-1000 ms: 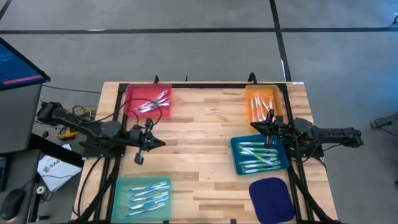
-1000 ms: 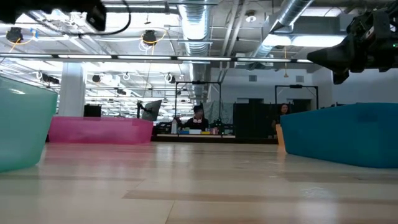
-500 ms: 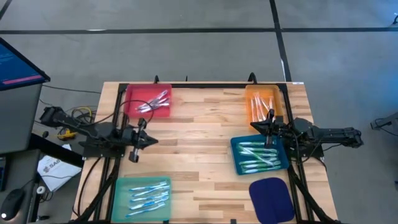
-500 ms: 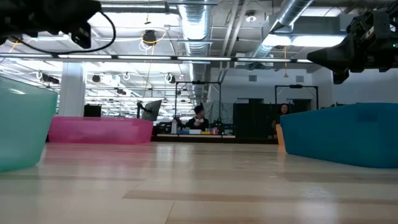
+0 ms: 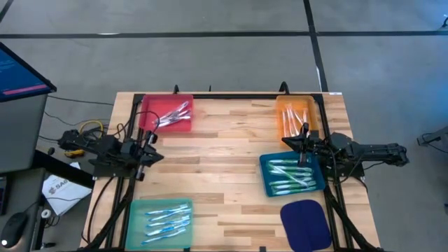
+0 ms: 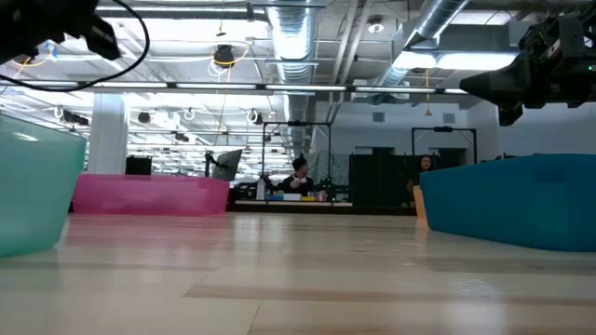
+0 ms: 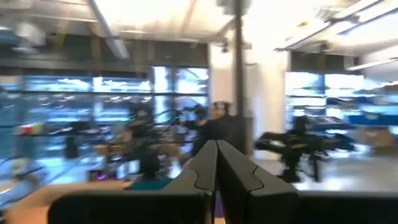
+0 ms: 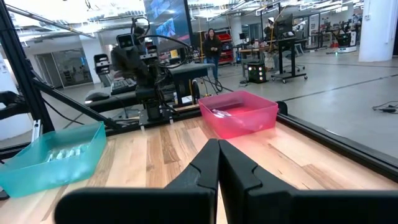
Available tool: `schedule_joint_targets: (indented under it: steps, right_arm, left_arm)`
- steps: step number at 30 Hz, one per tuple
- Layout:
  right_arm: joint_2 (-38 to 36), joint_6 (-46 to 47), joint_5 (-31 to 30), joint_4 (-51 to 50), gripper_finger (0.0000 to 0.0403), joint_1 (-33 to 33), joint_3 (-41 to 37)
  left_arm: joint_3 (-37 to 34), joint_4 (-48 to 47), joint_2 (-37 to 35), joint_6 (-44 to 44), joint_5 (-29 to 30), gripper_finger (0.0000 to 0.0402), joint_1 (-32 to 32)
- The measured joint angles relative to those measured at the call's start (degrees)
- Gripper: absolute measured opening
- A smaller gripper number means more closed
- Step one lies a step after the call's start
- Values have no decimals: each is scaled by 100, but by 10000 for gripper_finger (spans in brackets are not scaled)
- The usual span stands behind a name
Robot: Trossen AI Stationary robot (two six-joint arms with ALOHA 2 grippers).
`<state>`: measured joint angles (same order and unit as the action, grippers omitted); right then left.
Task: Pick & Place Toothbrushes
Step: Return to Home Position
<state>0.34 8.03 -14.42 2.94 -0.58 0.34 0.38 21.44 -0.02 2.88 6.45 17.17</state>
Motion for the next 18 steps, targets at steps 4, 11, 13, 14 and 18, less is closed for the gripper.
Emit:
schedule_joint_targets:
  steps: [4, 11, 13, 14, 18]
  right_arm:
    - [0, 0, -1, 2, 0, 0, 0]
    - [0, 0, -1, 0, 0, 1, 0]
    - [0, 0, -2, 0, 0, 2, 0]
    - [0, 0, 1, 2, 0, 0, 0]
    - [0, 0, 0, 0, 0, 1, 0]
  left_arm:
    - [0, -16, 1, -156, -369, 1, 2]
    - [0, -694, 1, -184, 236, 1, 0]
    - [0, -1008, 1, -174, 429, 1, 1]
    - [0, -1158, 1, -171, 464, 1, 0]
    - [0, -1645, 1, -186, 405, 1, 0]
